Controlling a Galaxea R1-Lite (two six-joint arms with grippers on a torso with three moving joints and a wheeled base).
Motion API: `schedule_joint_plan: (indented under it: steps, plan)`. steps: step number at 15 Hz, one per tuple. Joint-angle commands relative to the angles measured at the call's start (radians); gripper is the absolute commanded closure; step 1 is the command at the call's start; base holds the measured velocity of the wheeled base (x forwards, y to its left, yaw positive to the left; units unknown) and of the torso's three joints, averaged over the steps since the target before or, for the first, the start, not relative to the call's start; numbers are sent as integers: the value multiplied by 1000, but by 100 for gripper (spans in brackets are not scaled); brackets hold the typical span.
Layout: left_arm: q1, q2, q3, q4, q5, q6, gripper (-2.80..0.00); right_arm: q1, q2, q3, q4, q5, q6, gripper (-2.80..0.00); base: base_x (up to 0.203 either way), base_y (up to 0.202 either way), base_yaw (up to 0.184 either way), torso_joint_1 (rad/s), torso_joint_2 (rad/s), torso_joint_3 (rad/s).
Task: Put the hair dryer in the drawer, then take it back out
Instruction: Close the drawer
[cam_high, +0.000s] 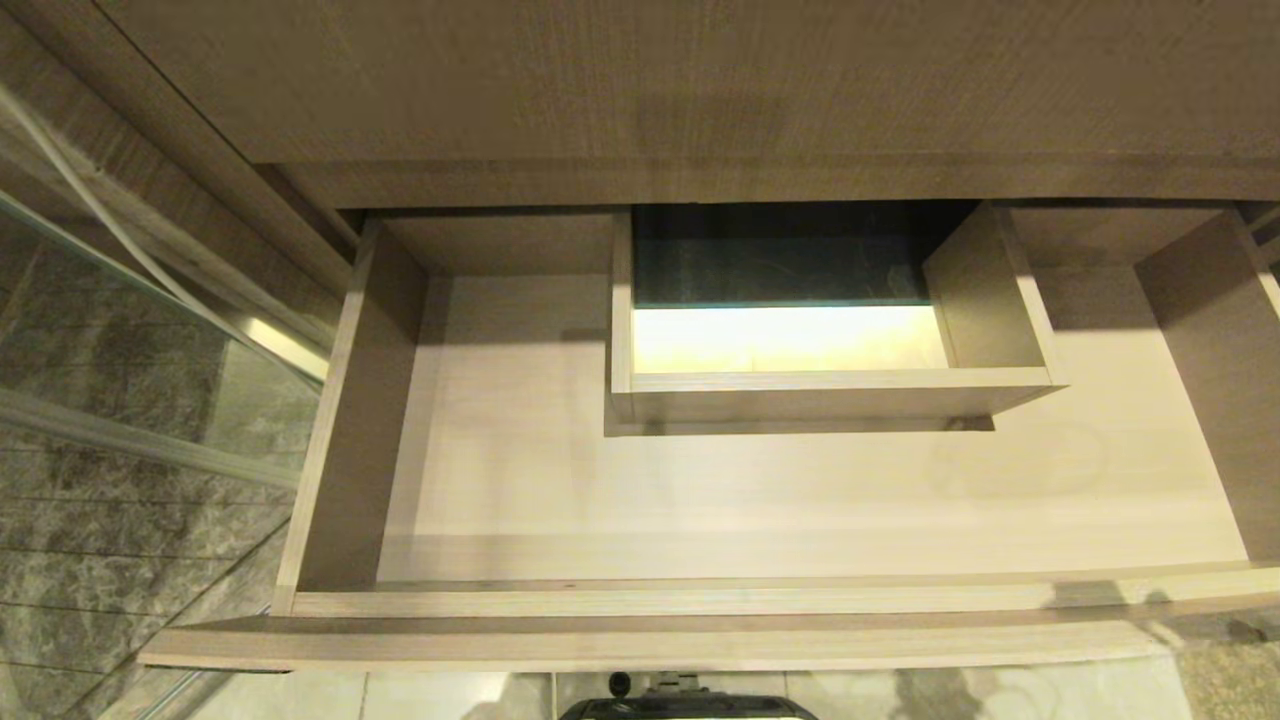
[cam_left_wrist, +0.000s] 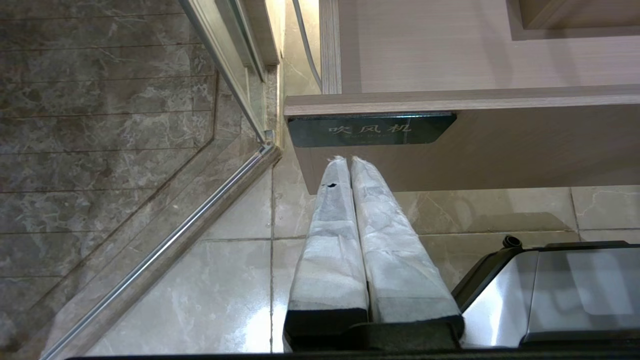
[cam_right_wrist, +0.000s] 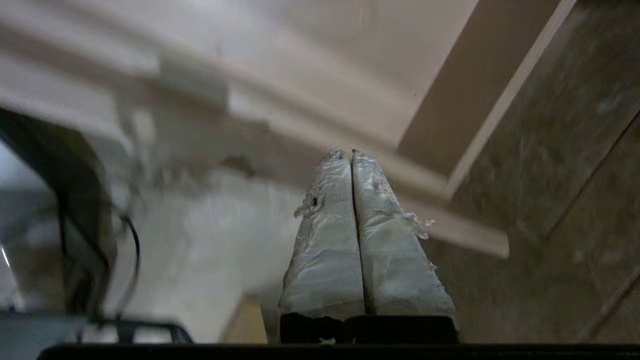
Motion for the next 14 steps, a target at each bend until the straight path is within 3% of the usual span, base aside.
schedule_joint_plan:
  steps: [1, 4, 10, 14]
  plan:
    - [-1, 0, 2, 0, 0, 0, 0, -120, 90, -23, 137, -18, -111, 0, 0, 0, 0, 0, 15, 41]
    - [0, 0, 2, 0, 0, 0, 0, -162, 162, -40, 326, -224, -141, 0, 0, 0, 0, 5, 2, 39]
    - [-1, 0, 2, 0, 0, 0, 0, -155, 375, -44, 367, -236, -140, 0, 0, 0, 0, 1, 3, 26]
    - [-1, 0, 2, 0, 0, 0, 0, -144, 496, -50, 266, -221, -141, 0, 0, 0, 0, 0, 0, 0]
